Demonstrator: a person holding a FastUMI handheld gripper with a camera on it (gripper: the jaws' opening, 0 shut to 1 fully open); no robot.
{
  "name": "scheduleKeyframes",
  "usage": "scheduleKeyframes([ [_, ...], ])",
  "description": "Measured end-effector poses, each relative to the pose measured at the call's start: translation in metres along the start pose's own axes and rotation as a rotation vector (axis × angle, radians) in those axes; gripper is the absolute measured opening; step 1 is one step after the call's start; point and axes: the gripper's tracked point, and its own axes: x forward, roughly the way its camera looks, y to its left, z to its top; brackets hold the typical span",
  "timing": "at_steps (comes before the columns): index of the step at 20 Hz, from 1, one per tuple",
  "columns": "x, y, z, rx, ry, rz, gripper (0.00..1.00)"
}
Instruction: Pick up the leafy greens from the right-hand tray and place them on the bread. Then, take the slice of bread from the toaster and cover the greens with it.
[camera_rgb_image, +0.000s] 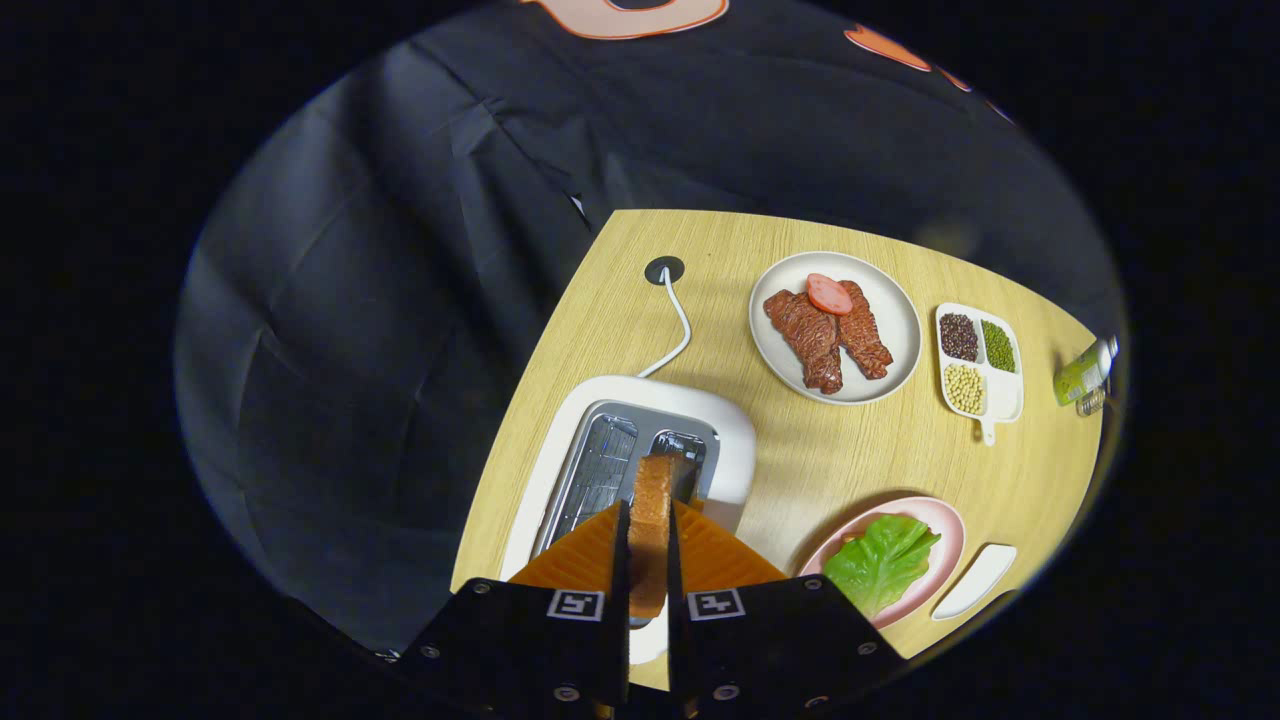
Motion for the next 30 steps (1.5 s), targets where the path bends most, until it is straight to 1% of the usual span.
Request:
scheduleKeyframes([
  [2,-0.008,-0.001,0.001,0.003,-0.009,0.025,0.13],
  [4,-0.016,0.000,0.003,0.003,-0.025,0.048,0.12],
  [10,-0.047,-0.005,0.007,0.013,-0.085,0.114,0.12],
  [19,-0.093,-0.029,0.003,0.072,-0.168,0.221,0.12],
  [25,-0.107,-0.058,-0.004,0.118,-0.209,0.244,0.12],
  [30,-0.103,-0.084,-0.024,0.153,-0.208,0.263,0.11],
])
